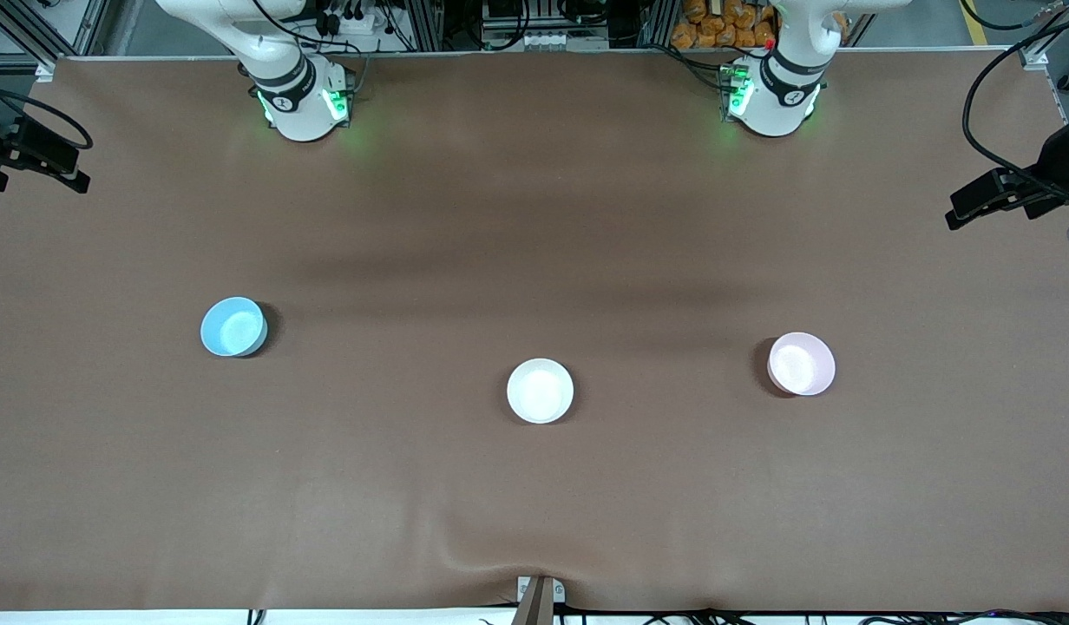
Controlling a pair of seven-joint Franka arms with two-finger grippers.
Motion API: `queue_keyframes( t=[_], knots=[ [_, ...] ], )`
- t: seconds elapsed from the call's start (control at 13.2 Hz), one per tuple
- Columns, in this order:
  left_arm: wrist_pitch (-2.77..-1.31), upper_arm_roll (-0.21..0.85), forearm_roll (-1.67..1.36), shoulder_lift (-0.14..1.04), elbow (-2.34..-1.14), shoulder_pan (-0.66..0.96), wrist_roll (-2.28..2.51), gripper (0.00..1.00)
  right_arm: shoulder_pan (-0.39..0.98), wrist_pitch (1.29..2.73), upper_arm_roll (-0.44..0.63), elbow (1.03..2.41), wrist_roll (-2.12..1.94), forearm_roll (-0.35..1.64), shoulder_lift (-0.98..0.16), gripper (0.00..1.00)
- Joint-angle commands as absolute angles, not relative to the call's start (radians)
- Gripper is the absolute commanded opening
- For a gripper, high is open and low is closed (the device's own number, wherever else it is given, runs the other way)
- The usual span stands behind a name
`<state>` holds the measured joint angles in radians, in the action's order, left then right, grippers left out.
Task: Stack pink and blue bowls on white bowl
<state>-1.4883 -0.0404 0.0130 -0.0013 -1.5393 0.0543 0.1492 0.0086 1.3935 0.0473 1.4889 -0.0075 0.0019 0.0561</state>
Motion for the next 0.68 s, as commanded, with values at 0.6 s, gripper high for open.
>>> queue_keyframes(
  t=[0.6],
  knots=[
    [-1.494,-0.041,0.003,-0.02,-1.565,0.054,0.126,1.0,-0.008,1.402,0.038,1.497,-0.011,0.02,0.058,1.0]
  ],
)
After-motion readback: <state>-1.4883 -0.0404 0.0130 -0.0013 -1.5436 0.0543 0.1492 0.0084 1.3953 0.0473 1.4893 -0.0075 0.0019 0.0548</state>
